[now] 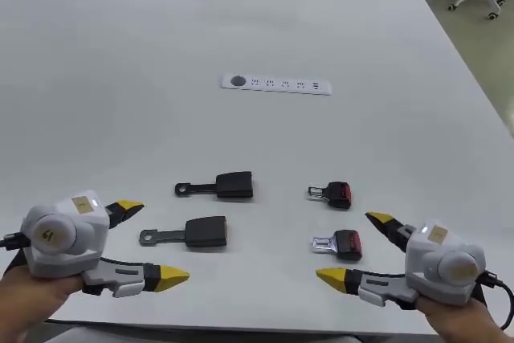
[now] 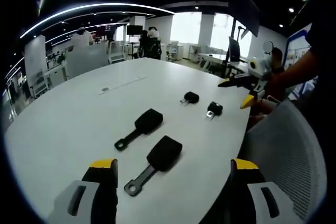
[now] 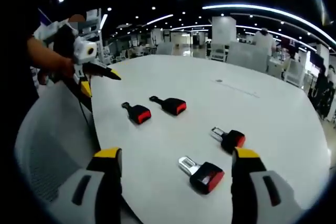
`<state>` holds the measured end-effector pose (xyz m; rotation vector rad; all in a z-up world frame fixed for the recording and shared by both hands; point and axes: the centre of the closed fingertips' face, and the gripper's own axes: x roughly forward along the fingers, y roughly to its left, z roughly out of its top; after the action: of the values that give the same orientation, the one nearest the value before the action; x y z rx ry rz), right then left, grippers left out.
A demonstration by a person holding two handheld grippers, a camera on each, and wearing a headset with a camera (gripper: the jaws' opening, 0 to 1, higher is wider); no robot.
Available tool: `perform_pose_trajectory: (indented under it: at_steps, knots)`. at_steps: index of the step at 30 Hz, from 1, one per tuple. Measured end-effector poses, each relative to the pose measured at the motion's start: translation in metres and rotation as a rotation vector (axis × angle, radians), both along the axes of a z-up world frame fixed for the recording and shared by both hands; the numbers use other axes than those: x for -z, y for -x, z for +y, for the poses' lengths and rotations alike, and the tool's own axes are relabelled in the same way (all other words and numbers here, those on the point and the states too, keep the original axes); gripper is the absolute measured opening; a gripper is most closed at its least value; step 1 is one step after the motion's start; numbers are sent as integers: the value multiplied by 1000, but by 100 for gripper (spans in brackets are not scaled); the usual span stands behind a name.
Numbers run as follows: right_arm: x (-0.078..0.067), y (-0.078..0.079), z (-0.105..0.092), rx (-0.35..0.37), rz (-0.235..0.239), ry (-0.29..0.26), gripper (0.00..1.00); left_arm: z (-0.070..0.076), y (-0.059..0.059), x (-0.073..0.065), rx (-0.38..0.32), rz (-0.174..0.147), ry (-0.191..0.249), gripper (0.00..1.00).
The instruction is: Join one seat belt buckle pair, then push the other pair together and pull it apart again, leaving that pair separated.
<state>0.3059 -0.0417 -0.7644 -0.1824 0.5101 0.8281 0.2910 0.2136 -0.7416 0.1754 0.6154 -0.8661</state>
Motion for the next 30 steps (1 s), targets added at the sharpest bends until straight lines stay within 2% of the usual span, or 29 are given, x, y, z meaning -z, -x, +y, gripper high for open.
perform_pose_trajectory:
  at_steps: [12, 20, 30]
  knots:
    - [4, 5, -1, -2, 10, 1, 87, 1, 4, 1, -1, 3, -2, 89]
    - [2, 1, 0, -11, 2, 1, 86, 0, 4, -1, 2, -1, -7, 89]
    - [-2, -6, -4, -13, -2, 10, 86, -2, -8, -7, 7, -15, -11, 88]
